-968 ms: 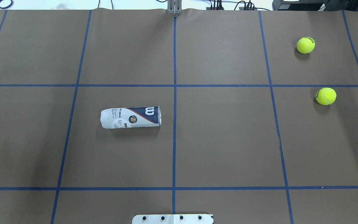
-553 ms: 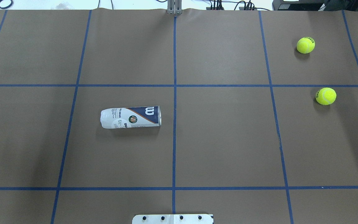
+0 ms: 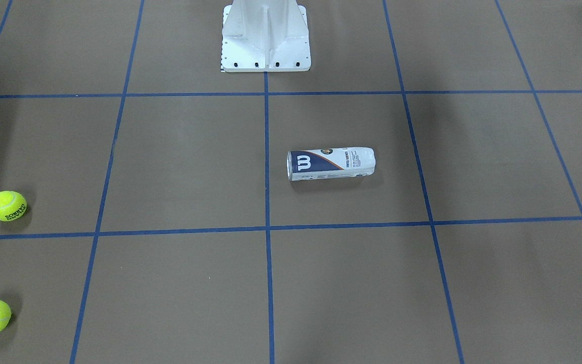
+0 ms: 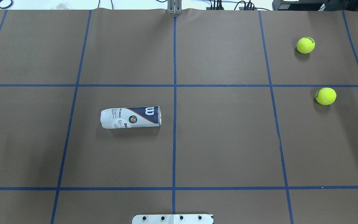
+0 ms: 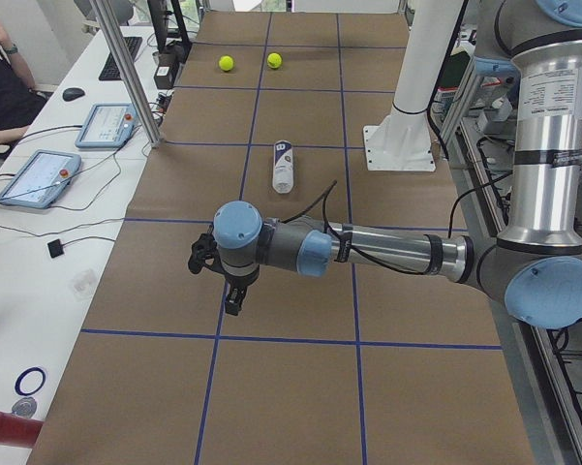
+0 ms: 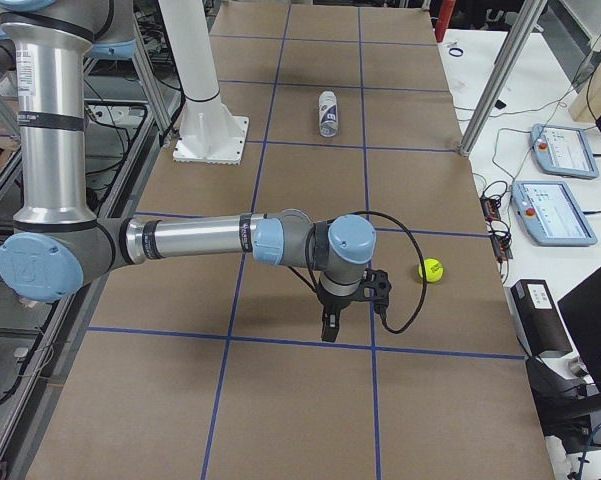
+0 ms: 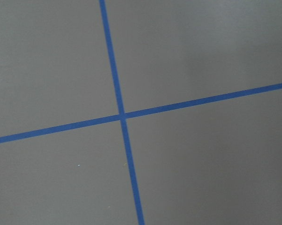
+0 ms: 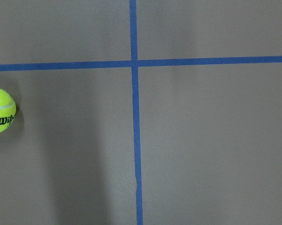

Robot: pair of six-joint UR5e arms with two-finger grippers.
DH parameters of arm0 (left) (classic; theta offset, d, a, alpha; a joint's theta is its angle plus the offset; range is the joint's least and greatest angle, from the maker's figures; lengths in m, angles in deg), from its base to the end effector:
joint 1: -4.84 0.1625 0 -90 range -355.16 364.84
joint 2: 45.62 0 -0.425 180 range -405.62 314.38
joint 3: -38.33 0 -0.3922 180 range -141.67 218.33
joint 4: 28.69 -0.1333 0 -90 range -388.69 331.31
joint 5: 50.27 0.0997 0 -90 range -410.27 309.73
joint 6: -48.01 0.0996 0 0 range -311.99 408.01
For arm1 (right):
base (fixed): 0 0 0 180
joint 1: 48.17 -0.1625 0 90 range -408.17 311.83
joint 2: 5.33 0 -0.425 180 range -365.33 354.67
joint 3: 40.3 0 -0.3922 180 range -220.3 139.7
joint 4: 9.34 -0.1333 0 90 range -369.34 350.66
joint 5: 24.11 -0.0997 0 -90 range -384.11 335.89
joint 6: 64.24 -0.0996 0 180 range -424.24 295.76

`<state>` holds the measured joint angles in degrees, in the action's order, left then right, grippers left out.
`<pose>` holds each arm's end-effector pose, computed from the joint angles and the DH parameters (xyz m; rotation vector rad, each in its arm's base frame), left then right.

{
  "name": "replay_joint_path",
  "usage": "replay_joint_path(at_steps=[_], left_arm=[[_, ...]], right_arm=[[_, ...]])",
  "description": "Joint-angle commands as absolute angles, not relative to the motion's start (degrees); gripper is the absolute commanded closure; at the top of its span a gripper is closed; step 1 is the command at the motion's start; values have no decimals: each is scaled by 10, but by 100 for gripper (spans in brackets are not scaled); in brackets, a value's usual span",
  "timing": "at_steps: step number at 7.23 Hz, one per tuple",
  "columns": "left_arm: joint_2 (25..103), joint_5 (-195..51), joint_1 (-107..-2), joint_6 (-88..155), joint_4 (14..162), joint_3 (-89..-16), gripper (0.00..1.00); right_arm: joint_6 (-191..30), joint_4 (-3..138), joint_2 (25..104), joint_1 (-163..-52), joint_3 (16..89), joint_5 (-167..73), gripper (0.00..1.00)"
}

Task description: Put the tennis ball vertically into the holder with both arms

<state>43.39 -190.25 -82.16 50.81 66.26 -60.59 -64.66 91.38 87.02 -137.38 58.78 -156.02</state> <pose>-0.0312 -0.4949 0.5735 0.2091 0.8700 0.1924 0.0603 -0.4672 0.6221 -0.0742 -0.7304 0.0193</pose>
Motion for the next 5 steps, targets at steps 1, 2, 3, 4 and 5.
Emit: replay_joint_path(at_steps=[1, 2, 3, 4, 5], left_arm=[[454, -1878, -755, 508, 623, -650, 0], [493, -1844, -718, 509, 591, -677, 0], [546, -1829, -680, 509, 524, -695, 0], [622, -1826, -654, 509, 450, -695, 0], [681, -1811, -616, 509, 426, -694, 0]], right_arm=[[-646, 914, 870, -1374, 588, -1560, 0], [-646, 914, 870, -1374, 588, -1560, 0], [-646, 914, 867, -1374, 588, -1560, 0], [-647, 914, 866, -1374, 589, -1561, 0], [-647, 914, 867, -1374, 591, -1562, 0]])
